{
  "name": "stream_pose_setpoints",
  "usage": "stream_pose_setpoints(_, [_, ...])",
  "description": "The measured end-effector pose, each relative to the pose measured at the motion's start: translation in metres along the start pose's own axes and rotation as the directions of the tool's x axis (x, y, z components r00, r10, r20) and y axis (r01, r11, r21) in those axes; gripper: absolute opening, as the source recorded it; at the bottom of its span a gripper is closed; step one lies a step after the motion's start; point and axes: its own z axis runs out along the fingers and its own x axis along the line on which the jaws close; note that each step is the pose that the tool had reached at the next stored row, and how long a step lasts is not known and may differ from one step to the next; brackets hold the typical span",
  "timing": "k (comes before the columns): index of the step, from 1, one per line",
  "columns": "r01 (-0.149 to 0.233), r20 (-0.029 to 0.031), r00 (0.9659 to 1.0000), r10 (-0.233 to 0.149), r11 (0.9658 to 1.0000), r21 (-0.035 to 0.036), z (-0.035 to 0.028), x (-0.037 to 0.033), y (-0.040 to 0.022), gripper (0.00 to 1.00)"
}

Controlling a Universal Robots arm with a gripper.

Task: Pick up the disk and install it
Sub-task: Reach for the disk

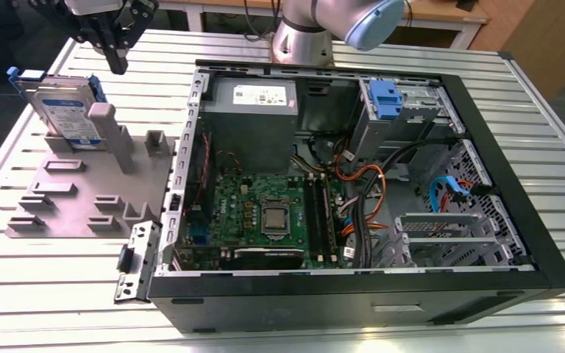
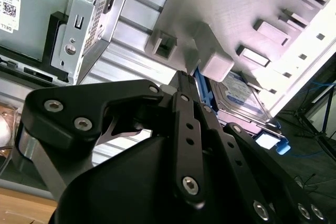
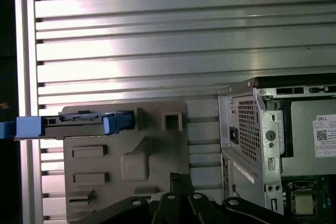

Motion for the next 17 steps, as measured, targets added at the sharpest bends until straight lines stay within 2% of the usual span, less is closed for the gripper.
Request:
stream_pose_setpoints(6, [0.0,0.0,1.0,0.0,1.0,0.0,0.0001,0.0003,0.0004,0.11])
stream_pose_setpoints(9, [0.0,0.0,1.0,0.0,1.0,0.0,0.0006,0.0025,0.0037,0.11])
stream_pose_setpoints(17, [0.0,0.0,1.0,0.0,1.0,0.0,0.002,0.0248,0.0058,0.11])
